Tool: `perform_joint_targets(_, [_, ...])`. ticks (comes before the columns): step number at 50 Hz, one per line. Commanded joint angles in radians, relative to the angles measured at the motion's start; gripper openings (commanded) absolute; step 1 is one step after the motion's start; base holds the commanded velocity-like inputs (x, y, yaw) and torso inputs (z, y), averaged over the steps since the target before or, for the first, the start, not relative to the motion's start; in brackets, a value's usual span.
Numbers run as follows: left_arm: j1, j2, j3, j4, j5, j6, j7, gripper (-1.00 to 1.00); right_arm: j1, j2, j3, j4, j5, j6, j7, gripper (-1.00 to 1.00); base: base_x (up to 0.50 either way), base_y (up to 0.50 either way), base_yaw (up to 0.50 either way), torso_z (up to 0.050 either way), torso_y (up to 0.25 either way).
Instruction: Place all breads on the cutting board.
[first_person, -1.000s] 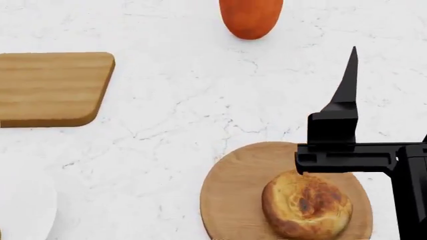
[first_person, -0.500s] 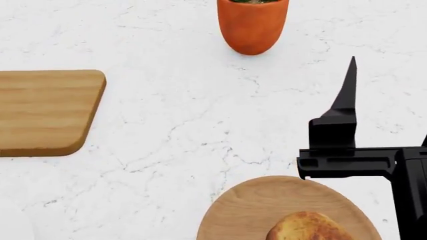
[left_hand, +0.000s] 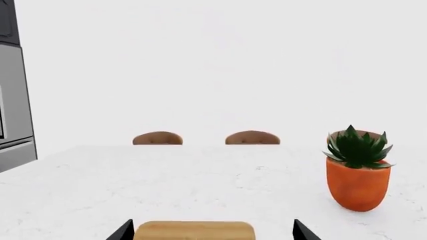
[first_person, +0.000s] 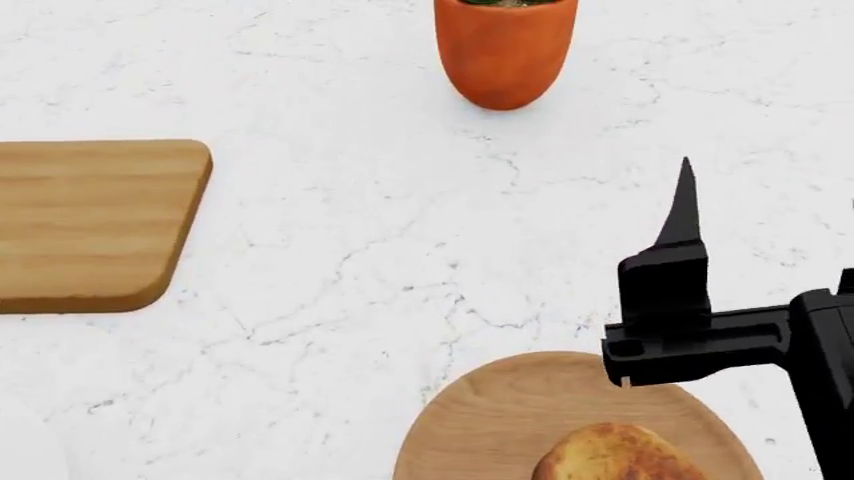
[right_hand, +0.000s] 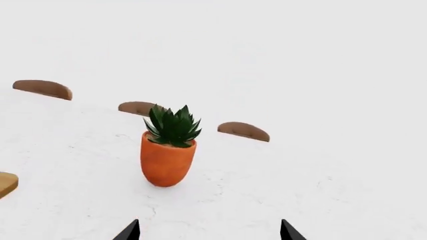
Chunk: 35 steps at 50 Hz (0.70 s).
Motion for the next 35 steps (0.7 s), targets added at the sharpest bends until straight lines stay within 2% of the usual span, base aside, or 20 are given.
perform_joint_targets(1, [0.011, 0.005, 0.003, 0.004, 0.009, 0.000, 0.003, 1.00, 0.105, 0.142, -0.161, 0.185, 0.256, -0.018, 0.089, 1.00, 0.00, 0.00, 0.00, 0.000, 0.000])
perform_joint_targets(4, [0.016, 0.006, -0.002, 0.006, 0.010, 0.001, 0.005, 1.00, 0.129, 0.185, -0.230, 0.245, 0.368, -0.055, 0.118, 1.00, 0.00, 0.00, 0.00, 0.000, 0.000])
perform_joint_targets(11, [0.024, 0.006, -0.012, 0.013, 0.014, -0.002, 0.017, 1.00, 0.170, 0.246, -0.303, 0.312, 0.448, -0.054, 0.125, 1.00, 0.00, 0.00, 0.00, 0.000, 0.000])
perform_joint_targets(17, [0.031, 0.005, -0.026, 0.018, 0.007, 0.004, 0.020, 1.00, 0.290, 0.286, -0.445, 0.390, 0.562, -0.011, 0.139, 1.00, 0.00, 0.00, 0.00, 0.000, 0.000])
perform_joint_targets(21, [0.036, 0.005, -0.022, 0.021, 0.007, 0.004, 0.018, 1.00, 0.237, 0.313, -0.447, 0.388, 0.603, -0.020, 0.115, 1.00, 0.00, 0.00, 0.00, 0.000, 0.000])
perform_joint_targets(26, [0.038, 0.013, -0.013, 0.022, 0.012, 0.007, 0.015, 1.00, 0.258, 0.324, -0.492, 0.412, 0.647, -0.028, 0.119, 1.00, 0.00, 0.00, 0.00, 0.000, 0.000])
perform_joint_targets(35, [0.074, 0.022, -0.041, 0.022, 0.030, -0.004, 0.034, 1.00, 0.189, 0.349, -0.504, 0.446, 0.633, -0.012, 0.089, 1.00, 0.00, 0.00, 0.00, 0.000, 0.000])
